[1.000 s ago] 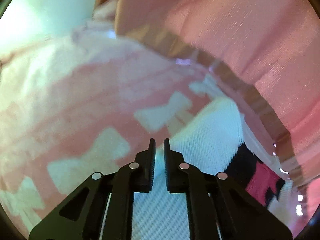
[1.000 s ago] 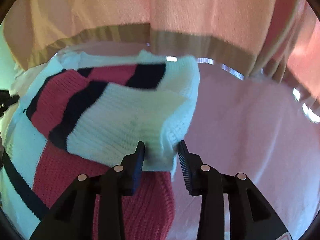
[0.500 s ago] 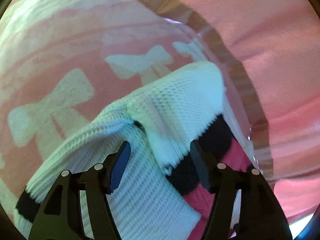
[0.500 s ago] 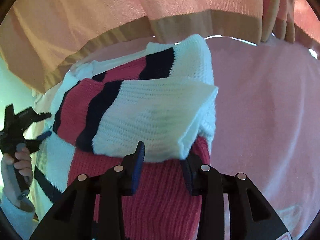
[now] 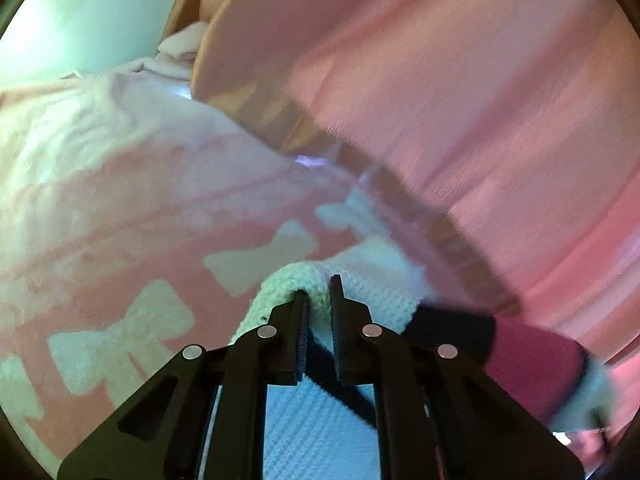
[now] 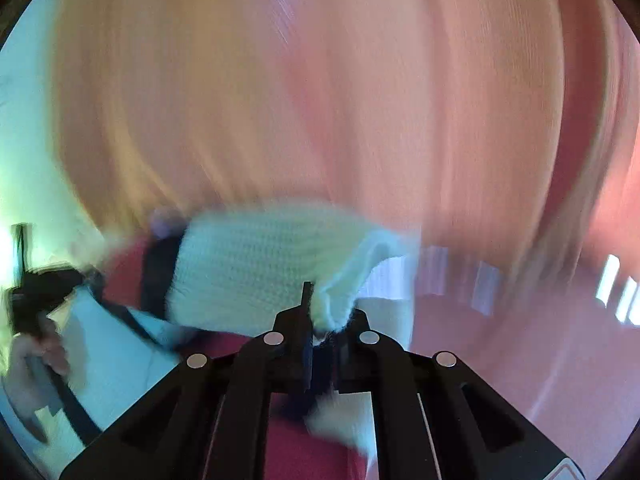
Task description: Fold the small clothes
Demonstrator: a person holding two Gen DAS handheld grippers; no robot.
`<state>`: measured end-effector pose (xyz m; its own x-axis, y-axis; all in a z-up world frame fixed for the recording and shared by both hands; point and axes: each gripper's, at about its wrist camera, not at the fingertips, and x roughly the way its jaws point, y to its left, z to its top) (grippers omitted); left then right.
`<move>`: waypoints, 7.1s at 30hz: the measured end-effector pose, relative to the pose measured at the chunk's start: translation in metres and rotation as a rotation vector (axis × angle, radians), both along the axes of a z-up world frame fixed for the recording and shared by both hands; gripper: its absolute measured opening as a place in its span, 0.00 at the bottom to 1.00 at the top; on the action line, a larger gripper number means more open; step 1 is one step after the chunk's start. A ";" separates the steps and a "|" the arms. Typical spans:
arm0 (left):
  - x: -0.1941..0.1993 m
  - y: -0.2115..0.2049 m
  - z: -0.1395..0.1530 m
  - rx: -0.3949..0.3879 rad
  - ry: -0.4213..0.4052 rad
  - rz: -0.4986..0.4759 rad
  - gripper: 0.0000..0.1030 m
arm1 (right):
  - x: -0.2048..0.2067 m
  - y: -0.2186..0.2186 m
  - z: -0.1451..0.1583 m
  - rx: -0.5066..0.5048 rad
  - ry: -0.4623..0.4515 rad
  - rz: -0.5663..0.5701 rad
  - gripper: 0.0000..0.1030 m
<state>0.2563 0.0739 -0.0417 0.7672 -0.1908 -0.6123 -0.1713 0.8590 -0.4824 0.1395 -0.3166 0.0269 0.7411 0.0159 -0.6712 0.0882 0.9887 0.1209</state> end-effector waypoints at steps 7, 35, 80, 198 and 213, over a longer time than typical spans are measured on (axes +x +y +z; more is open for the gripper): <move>0.004 -0.008 -0.029 0.010 0.118 -0.015 0.09 | 0.005 -0.011 -0.035 0.053 0.098 -0.033 0.05; 0.009 0.011 -0.038 0.021 0.221 -0.092 0.16 | 0.159 0.234 -0.072 -0.071 0.148 0.348 0.02; -0.009 0.024 -0.019 0.081 0.161 -0.110 0.32 | -0.024 -0.005 -0.017 0.071 0.066 -0.061 0.53; -0.175 -0.114 0.006 0.398 0.250 -0.728 0.62 | -0.167 -0.008 -0.063 -0.074 0.278 0.128 0.11; -0.145 -0.051 0.029 0.298 0.163 -0.381 0.65 | -0.203 -0.069 -0.048 0.100 0.160 -0.186 0.43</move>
<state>0.1116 0.0224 -0.0125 0.5674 -0.2372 -0.7885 0.1283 0.9714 -0.1999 -0.0637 -0.3861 -0.0209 0.6222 -0.0385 -0.7819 0.2931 0.9376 0.1871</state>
